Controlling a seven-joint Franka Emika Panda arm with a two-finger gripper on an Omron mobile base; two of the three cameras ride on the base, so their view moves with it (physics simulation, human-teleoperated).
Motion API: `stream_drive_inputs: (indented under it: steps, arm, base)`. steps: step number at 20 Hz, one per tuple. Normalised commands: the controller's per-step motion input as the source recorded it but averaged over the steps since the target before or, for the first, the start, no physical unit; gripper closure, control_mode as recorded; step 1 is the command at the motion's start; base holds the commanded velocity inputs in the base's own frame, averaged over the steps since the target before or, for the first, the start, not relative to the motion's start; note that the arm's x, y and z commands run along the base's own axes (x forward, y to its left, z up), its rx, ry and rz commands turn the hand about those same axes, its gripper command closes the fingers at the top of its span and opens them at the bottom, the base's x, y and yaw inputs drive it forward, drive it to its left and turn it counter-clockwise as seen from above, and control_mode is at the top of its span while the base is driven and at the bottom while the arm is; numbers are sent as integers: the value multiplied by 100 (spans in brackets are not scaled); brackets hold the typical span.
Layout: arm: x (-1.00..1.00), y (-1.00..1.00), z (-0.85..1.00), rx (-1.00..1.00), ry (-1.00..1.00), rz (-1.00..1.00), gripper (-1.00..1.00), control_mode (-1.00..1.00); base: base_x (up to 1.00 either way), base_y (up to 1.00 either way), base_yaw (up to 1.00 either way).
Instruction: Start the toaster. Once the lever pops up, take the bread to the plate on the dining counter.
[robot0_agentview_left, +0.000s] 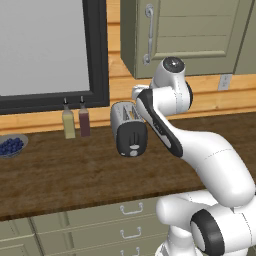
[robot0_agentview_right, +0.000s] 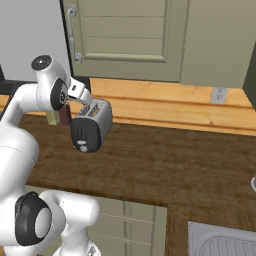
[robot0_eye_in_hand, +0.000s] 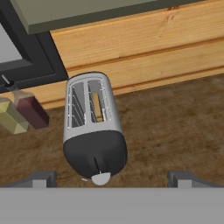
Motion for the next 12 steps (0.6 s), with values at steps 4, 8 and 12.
stream_drive_inputs:
  steps: [4,8,12]
  arm:
    - [0,0,0,0,0,0,-100,-100]
    - [0,0,0,0,0,0,-100,-100]
    - [0,0,0,0,0,0,-100,-100]
  base:
    - [0,0,0]
    - [0,0,0]
    - [0,0,0]
